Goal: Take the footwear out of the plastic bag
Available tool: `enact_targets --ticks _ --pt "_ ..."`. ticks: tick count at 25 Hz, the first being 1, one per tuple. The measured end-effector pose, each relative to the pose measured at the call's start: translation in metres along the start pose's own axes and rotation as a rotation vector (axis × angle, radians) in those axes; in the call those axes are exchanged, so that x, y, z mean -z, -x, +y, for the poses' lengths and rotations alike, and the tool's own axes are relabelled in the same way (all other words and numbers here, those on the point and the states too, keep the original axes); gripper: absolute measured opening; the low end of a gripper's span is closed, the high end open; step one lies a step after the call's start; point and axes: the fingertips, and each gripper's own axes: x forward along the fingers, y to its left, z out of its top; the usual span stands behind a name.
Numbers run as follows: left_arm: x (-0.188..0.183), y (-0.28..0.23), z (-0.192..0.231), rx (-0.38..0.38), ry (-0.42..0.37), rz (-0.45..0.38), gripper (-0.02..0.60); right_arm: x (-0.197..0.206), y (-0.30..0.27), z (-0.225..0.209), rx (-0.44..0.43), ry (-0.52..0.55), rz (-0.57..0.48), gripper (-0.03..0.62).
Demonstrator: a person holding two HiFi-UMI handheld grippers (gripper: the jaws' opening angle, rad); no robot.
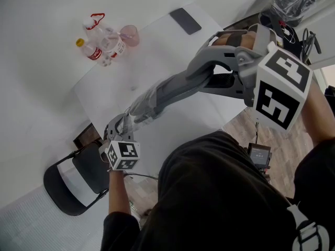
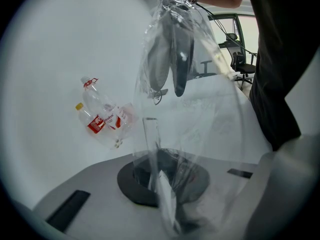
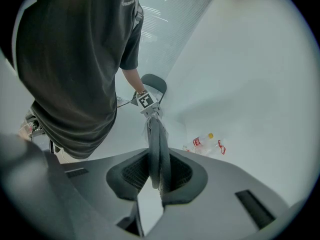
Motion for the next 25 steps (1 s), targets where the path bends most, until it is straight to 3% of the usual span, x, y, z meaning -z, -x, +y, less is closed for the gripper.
enact_targets --ticks 25 --pt "0.026 -0.013 0.0 -0.001 0.015 0.011 0.023 0.002 0.003 -0.002 0.021 -0.005 0.021 0.075"
